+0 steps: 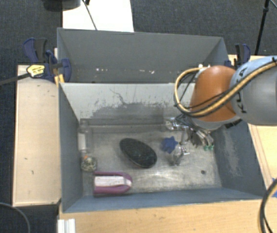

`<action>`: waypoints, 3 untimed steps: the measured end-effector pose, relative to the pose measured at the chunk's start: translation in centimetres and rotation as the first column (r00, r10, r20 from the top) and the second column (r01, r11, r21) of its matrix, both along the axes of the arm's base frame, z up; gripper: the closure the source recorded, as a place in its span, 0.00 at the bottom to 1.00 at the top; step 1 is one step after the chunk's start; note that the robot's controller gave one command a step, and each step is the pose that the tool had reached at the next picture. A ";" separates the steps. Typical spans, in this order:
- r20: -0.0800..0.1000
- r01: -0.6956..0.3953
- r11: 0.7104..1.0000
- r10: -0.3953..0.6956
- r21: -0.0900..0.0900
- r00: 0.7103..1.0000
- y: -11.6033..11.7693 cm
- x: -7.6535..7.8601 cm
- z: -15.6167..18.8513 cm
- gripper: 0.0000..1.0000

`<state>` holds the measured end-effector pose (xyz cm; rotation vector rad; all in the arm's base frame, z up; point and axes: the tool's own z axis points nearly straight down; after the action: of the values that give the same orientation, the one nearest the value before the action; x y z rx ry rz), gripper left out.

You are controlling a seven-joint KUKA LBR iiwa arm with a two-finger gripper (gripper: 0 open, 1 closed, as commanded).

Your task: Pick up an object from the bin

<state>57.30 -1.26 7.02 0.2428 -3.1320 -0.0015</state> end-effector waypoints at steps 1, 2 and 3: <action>0.003 -0.003 1.000 0.003 0.000 1.000 0.0 0.1 0.1 0.00; 0.003 -0.005 1.000 0.005 -0.001 1.000 0.0 0.2 0.4 1.00; 0.009 -0.007 1.000 0.007 -0.001 1.000 0.0 0.4 5.2 1.00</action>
Offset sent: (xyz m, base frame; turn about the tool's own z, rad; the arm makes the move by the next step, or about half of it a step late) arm 0.0000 0.0000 0.0000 0.0000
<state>57.71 -1.28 12.23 0.2541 -3.1396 0.0010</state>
